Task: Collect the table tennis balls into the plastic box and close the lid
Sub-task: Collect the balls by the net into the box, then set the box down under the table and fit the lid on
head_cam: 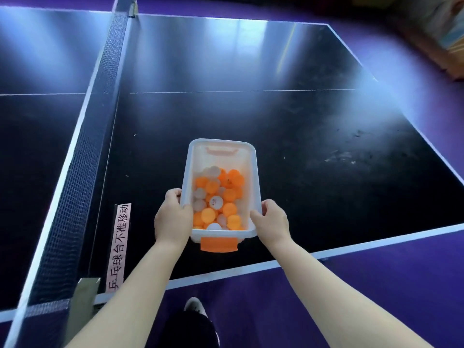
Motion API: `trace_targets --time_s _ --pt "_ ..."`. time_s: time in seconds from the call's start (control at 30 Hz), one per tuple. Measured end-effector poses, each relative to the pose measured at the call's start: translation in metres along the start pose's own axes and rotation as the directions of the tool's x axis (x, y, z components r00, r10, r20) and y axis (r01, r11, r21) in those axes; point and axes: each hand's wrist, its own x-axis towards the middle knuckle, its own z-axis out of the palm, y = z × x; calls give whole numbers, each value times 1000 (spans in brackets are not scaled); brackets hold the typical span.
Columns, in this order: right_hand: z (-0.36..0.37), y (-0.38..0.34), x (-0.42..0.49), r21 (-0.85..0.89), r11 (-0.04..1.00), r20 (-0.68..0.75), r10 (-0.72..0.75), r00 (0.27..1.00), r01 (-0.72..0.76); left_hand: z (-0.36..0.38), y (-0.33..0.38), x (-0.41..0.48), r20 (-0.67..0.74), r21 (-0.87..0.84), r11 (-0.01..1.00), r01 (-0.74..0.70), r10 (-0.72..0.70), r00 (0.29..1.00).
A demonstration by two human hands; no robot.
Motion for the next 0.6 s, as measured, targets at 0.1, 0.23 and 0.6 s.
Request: trace_targets --time_s 0.1,0.23,0.6 --pt "-30 32 -19 47 999 -34 -5 999 6 20 14 -38 22 -2 999 -53 53 998" --pt "-86 95 -60 116 993 -108 9 994 4 62 30 -105 53 34 993 -109 107 993" --pt "-281 280 -174 187 978 -315 150 937 -93 216 93 -312 285 -53 955 -293 296 912"
